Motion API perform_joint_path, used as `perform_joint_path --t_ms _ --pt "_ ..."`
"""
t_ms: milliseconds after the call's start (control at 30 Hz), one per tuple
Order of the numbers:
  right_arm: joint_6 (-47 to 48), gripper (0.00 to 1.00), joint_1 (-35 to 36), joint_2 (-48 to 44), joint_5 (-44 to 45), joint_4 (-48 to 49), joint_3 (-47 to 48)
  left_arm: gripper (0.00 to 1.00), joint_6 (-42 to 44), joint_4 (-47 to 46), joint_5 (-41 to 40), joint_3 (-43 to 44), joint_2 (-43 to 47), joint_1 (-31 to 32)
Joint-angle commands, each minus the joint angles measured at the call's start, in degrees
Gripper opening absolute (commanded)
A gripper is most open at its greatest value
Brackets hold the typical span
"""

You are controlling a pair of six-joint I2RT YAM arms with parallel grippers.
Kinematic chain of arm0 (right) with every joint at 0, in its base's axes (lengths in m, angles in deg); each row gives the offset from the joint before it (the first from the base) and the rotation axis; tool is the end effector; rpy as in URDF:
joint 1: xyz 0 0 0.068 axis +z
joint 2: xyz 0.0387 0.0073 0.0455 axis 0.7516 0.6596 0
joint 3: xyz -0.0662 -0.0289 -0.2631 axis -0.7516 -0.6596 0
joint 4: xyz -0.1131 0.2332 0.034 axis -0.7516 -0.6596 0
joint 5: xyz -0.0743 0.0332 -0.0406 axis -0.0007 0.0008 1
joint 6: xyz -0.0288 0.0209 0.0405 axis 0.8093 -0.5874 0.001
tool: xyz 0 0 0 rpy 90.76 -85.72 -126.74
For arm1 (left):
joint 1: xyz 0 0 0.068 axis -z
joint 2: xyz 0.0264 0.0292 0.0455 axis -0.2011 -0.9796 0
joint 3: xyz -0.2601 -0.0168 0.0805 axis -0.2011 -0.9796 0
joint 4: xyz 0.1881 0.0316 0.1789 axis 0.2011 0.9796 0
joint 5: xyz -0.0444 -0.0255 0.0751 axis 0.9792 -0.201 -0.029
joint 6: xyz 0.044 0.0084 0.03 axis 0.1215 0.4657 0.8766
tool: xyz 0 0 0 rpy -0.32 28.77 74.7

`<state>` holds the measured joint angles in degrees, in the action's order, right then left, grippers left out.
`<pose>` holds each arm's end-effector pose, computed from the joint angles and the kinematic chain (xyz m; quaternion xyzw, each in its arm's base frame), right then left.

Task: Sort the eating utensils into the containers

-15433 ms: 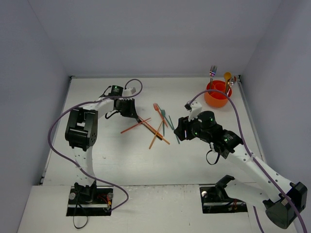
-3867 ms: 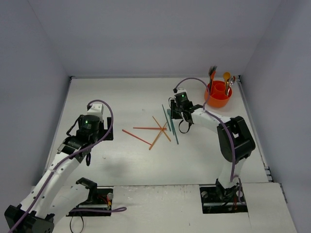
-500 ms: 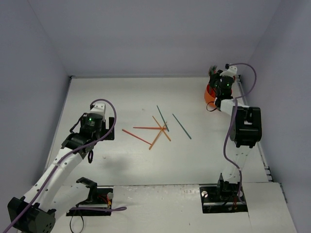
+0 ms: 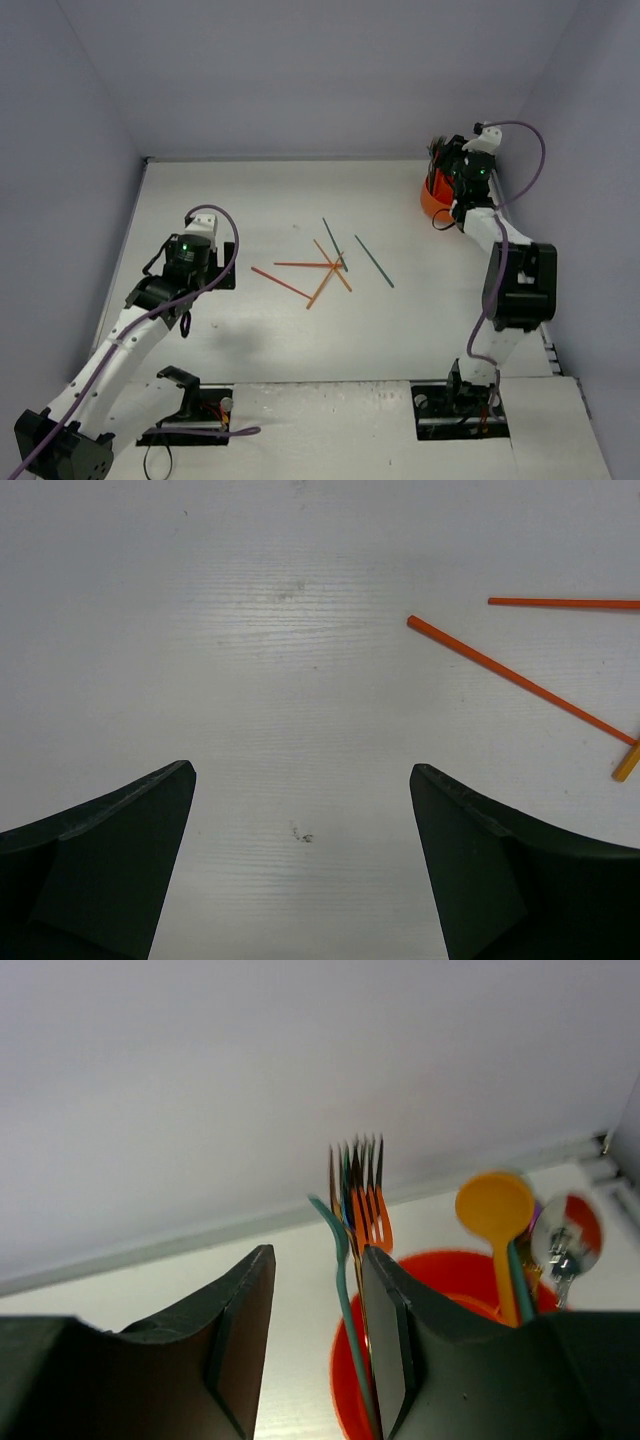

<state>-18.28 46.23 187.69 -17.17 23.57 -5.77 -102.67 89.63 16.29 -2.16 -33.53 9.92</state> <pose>0.4195 -0.0156 0.2994 0.0626 0.6388 0.1013 0.7601 0.1801 -0.0628 0.2956 -0.0109 0.8908 -0.0538 0.4510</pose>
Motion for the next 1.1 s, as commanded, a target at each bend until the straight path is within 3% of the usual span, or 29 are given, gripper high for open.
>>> perform_joint_path --t_ms 0,167,333,567,1067 --pt "6.1 0.39 2.8 -9.8 -2.1 -20.8 8.0 0.87 0.4 -2.7 -0.1 1.5 1.1 -0.2" --pt "6.0 0.39 7.7 -12.7 -4.1 -36.4 8.4 0.87 0.3 -2.8 0.2 1.7 1.3 -0.3" --pt "5.1 0.39 12.1 -14.6 -5.8 -49.3 3.0 0.87 0.3 -2.9 0.9 1.8 1.7 -0.3" --pt "5.2 0.37 15.3 -12.5 -8.4 -55.7 -2.4 0.87 0.2 -3.1 0.8 1.6 2.2 -0.3" --pt "5.1 0.36 22.6 4.2 -3.7 -61.4 7.2 0.87 0.3 -3.0 1.1 1.7 2.8 -0.3"
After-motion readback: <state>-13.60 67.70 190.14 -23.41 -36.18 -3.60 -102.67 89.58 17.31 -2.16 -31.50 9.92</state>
